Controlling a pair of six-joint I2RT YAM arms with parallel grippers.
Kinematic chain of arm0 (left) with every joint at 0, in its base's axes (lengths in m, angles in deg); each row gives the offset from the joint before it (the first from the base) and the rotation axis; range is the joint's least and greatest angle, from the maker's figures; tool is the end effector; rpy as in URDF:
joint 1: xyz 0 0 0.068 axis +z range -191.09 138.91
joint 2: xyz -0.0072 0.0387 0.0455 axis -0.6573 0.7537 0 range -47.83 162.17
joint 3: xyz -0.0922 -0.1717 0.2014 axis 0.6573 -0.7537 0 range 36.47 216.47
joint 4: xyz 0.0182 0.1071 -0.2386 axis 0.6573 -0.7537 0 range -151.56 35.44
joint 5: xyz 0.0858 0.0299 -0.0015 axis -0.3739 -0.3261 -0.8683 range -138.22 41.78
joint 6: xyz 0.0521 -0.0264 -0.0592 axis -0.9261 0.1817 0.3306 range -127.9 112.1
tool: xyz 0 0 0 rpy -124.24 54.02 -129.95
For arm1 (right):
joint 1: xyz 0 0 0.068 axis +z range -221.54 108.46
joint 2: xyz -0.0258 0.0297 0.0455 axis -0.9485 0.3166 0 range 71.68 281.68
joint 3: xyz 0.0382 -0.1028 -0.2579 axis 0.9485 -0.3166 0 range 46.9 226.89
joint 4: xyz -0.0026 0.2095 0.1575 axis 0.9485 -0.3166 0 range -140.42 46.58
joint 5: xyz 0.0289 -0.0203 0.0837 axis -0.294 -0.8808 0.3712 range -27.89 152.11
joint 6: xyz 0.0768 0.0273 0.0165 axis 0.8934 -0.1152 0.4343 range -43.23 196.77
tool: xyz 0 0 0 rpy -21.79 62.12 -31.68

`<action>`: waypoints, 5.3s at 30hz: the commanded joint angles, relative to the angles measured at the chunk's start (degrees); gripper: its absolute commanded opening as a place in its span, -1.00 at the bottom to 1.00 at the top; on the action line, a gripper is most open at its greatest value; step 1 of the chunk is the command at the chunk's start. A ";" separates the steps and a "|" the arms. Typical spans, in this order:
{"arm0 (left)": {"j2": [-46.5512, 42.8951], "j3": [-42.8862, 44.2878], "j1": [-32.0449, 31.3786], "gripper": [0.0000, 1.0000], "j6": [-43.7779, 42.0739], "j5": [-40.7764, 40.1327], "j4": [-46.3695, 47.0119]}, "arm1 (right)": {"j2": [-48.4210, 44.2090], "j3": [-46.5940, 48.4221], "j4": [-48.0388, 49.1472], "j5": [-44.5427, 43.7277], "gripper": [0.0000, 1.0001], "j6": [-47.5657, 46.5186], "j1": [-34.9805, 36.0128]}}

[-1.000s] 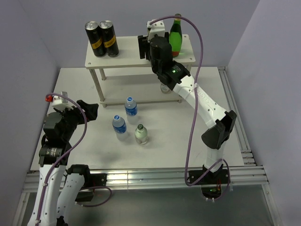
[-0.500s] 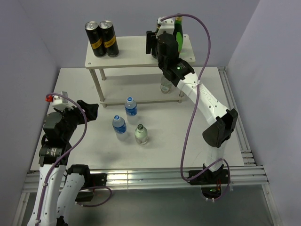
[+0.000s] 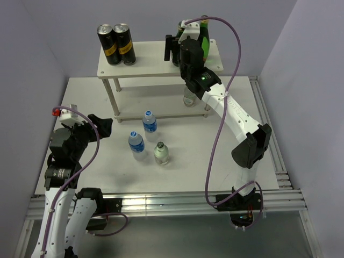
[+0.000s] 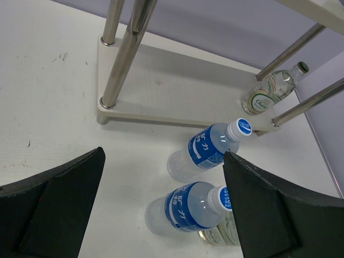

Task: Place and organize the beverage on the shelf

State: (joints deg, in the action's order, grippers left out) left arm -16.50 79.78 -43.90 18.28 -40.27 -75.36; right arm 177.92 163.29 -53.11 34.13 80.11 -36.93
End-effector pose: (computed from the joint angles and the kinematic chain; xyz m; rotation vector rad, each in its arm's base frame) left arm 0.1594 -0.0179 0.3421 -0.2517 1.7302 -0.4916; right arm 0.4023 0.2363 0.4778 -0.0420 1.5647 0.1400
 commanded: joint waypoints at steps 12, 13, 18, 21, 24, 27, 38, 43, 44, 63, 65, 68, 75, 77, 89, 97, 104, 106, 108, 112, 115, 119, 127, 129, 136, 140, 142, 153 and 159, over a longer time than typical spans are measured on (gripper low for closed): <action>-0.57 0.11 0.35 0.99 -0.69 0.93 1.81 | -0.06 -2.05 4.60 -0.23 0.89 1.68 -0.16; -0.57 0.11 0.35 0.99 -0.69 0.84 1.81 | -0.15 -3.01 4.94 -0.23 0.89 1.85 -0.16; -0.48 0.11 0.35 0.99 -0.69 0.84 1.81 | -2.17 -6.09 6.00 -0.49 0.91 2.20 0.46; -0.57 0.11 0.35 0.99 -0.69 0.84 1.81 | -4.27 -9.43 7.23 -1.72 1.00 2.20 1.42; -0.66 0.11 0.35 0.99 -0.69 0.84 1.81 | -6.64 -13.47 8.72 -2.68 1.00 2.29 2.39; -0.48 0.11 0.35 0.99 -0.60 0.76 1.81 | -8.84 -16.64 9.52 -4.26 1.00 2.38 3.62; -0.66 0.20 0.35 0.99 -0.69 0.49 1.72 | -20.79 -33.94 13.47 -13.22 1.00 3.96 11.61; -0.75 0.20 0.35 0.99 -0.77 0.40 1.72 | -33.27 -48.17 13.38 -19.98 1.00 7.83 20.55; -0.75 0.20 0.35 0.99 -0.69 0.49 1.64 | -35.20 -50.81 13.73 -23.83 1.00 7.65 22.76; -0.92 0.20 0.44 0.99 -0.69 0.40 1.72 | -39.10 -81.50 2.38 -20.27 1.00 44.92 50.03; -0.83 0.20 0.44 0.99 -0.69 0.49 1.72 | -35.68 -81.33 5.90 -19.47 1.00 43.78 49.85; -0.57 0.20 0.44 0.99 -0.69 0.58 1.64 | -30.06 -78.35 6.53 -20.17 1.00 41.23 49.06; -0.75 0.20 0.44 0.99 -0.69 0.75 1.72 | -21.34 -76.15 15.48 -16.58 1.00 36.31 43.63; -0.66 0.11 0.44 0.99 -0.69 0.84 1.81 | -18.36 -75.53 18.47 -16.31 1.00 35.00 41.87; -0.13 0.20 0.44 0.99 -0.68 1.28 1.81 | -4.73 -71.84 33.85 -20.88 1.00 29.19 37.28; -0.04 0.11 0.44 0.99 -0.60 1.72 1.99 | 1.42 -71.05 43.26 -27.11 0.77 27.52 36.85; 0.57 0.02 0.17 0.99 -0.60 1.90 1.99 | 5.38 -70.35 50.56 -29.40 -0.27 24.53 34.65; 0.75 0.11 0.08 0.99 -0.69 1.90 1.99 | 5.39 -69.73 50.30 -30.37 -0.68 24.18 34.03; 0.57 0.11 -0.09 0.99 -0.69 1.72 1.99 | 3.99 -69.47 48.12 -32.03 -0.96 24.26 33.25; 0.31 0.20 -0.09 0.99 -0.69 1.46 1.90 | -0.93 -70.60 44.86 -34.31 -1.00 23.83 31.84; 0.22 0.20 -0.09 0.99 -0.69 1.28 1.90 | -5.41 -71.66 43.45 -35.20 -1.00 22.51 30.09; 0.05 0.20 -0.09 0.99 -0.69 1.20 1.81 | -9.73 -71.05 42.13 -35.82 -1.00 20.22 28.15; 0.05 0.28 -0.09 0.99 -0.69 0.49 1.64 | -13.51 -66.22 42.21 -32.66 -1.00 15.57 22.53; 0.05 0.28 -0.09 0.99 -0.68 0.41 1.55 | -12.64 -63.60 42.39 -30.91 -1.00 14.43 20.42; 0.22 0.28 -0.09 0.99 -0.68 0.14 1.55 | -6.84 -53.83 40.99 -24.41 -1.00 11.00 13.92; 0.22 0.20 -0.09 0.99 -0.69 0.14 1.55 | -2.62 -47.86 38.35 -21.59 -1.00 10.73 10.92; 0.22 0.28 -0.09 0.99 -0.69 0.14 1.55 | -0.07 -44.69 37.56 -20.45 -1.00 10.82 9.43; 0.84 0.20 -0.09 0.99 -0.77 0.23 1.55 | 9.34 -34.22 31.93 -14.64 -1.00 15.12 4.41; 1.28 0.28 -0.09 0.99 -0.77 0.05 1.55 | 11.10 -32.55 31.32 -15.08 -1.00 15.21 3.27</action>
State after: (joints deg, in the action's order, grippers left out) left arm -15.54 79.78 -43.92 18.28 -40.01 -75.38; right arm 190.22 126.09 -27.39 20.90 94.51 -32.97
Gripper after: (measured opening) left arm 0.994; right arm 0.746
